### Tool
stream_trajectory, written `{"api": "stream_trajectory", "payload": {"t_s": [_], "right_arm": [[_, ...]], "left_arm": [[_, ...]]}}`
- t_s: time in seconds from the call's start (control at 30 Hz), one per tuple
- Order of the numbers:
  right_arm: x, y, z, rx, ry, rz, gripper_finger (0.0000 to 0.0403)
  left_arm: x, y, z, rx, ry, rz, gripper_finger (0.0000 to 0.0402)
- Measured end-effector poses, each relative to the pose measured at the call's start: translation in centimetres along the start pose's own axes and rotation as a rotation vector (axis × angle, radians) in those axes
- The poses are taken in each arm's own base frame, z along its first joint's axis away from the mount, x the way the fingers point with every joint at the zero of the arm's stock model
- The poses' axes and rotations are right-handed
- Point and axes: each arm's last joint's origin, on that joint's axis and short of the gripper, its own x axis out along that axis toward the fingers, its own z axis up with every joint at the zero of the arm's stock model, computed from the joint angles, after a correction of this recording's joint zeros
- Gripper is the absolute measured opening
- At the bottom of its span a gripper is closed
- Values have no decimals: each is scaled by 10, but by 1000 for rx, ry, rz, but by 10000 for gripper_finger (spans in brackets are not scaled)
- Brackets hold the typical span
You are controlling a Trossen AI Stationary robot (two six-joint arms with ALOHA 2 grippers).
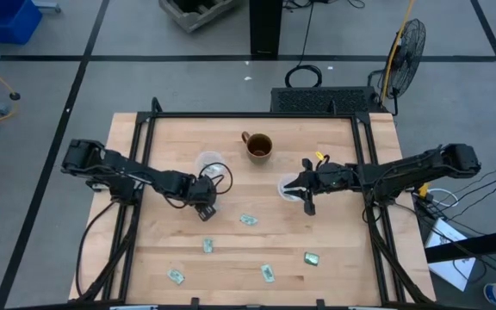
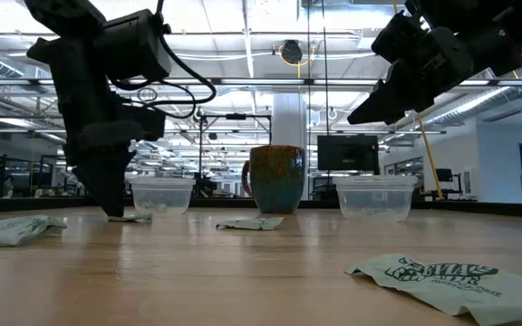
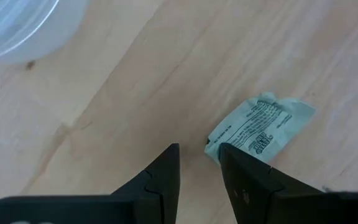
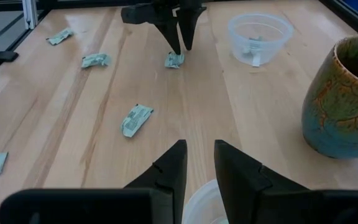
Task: Pick and place Stevia / Truvia into bins
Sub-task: Put the white stevia packet into the left round transparent container
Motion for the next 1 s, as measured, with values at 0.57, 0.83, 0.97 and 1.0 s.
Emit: {"api": "stream_trajectory", "payload": {"t_s": [0.57,0.83,0.97,1.0], "right_arm": [[0,0,0,-3,0,0,73],[0,0,0,-3,0,0,73],[0,0,0,-3,0,0,73],[0,0,0,-3,1,0,73]], "left_arm": [[0,-2,0,126,23,-53,10],[-13,-7,8,170,-70,-119,5],[-31,-9,13,178,-153,-146,4],[-34,-8,14,177,-163,-151,4]]}}
